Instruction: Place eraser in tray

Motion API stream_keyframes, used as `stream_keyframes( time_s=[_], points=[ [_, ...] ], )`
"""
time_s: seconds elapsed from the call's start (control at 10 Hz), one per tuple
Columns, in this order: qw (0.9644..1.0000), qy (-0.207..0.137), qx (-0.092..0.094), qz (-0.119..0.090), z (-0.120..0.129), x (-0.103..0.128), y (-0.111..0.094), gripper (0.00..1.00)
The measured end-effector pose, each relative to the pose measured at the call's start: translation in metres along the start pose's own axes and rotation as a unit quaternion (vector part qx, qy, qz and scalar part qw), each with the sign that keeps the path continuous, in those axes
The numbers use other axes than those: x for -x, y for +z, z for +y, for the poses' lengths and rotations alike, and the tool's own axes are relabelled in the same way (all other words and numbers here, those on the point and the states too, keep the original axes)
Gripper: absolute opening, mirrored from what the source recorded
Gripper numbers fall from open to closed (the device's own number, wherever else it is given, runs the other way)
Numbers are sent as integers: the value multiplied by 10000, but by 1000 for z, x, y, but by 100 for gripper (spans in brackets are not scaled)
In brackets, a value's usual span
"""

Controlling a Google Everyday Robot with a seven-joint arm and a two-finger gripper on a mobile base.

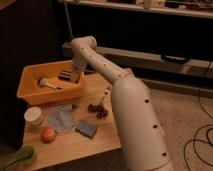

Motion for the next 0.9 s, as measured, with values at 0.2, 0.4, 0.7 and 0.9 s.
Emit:
stream_keyframes(
  time_s=[0.2, 0.4, 0.7, 0.9],
  points=[
    [9997, -109, 198, -111, -5, 5, 24, 60],
    [9986, -265, 384, -263, -1, 20, 34, 77],
    [9970, -394, 541, -390, 3, 28, 24, 80],
    [9970, -386, 539, -389, 3, 27, 24, 80]
  ],
)
